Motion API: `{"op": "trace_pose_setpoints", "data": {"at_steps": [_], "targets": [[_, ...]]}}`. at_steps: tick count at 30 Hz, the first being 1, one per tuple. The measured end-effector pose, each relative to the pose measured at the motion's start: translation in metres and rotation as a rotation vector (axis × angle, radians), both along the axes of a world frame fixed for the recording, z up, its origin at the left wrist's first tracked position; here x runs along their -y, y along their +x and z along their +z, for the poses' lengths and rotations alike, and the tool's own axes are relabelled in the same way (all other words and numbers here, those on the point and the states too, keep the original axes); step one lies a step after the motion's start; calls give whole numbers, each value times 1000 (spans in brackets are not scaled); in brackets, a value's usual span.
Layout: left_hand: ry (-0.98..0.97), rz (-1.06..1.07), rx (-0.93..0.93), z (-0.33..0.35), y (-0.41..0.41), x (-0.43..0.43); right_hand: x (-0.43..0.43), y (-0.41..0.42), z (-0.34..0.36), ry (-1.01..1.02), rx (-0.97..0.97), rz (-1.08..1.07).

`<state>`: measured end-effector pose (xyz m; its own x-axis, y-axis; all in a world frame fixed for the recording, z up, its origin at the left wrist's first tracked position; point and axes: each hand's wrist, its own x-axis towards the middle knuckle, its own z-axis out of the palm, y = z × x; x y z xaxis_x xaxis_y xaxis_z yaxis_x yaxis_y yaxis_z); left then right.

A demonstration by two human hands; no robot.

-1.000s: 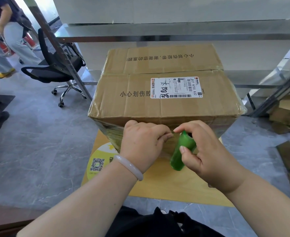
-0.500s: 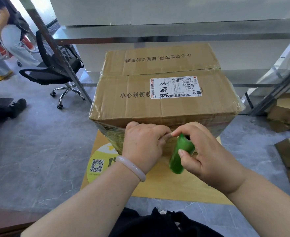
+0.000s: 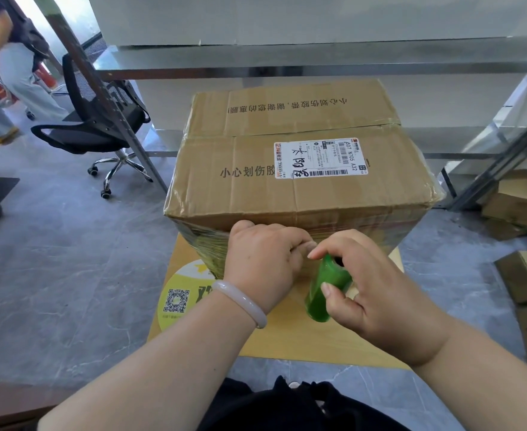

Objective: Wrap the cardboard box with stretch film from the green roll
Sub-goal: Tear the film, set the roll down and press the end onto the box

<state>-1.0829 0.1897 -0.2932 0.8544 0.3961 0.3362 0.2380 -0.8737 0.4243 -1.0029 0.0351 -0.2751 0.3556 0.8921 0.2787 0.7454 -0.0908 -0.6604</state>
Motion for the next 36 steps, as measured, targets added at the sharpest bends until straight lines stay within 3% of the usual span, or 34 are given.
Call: {"op": "trace_pose_setpoints", "data": {"at_steps": [11, 18, 23, 26, 36], "targets": [[-22, 11, -60, 3, 0, 0, 5, -3, -3, -1, -41, -56], [-77, -16, -298, 22, -1, -8, -1, 4, -12, -110, -328, -335], [-85, -57, -355, 29, -4, -7, -15, 18, 1, -354, -201, -243], [-146, -67, -339, 33, -5, -10, -24, 19, 6, -371, -55, -249], [-242, -112, -332, 36, -9, -16, -28, 29, 8, -430, 162, -198]]}}
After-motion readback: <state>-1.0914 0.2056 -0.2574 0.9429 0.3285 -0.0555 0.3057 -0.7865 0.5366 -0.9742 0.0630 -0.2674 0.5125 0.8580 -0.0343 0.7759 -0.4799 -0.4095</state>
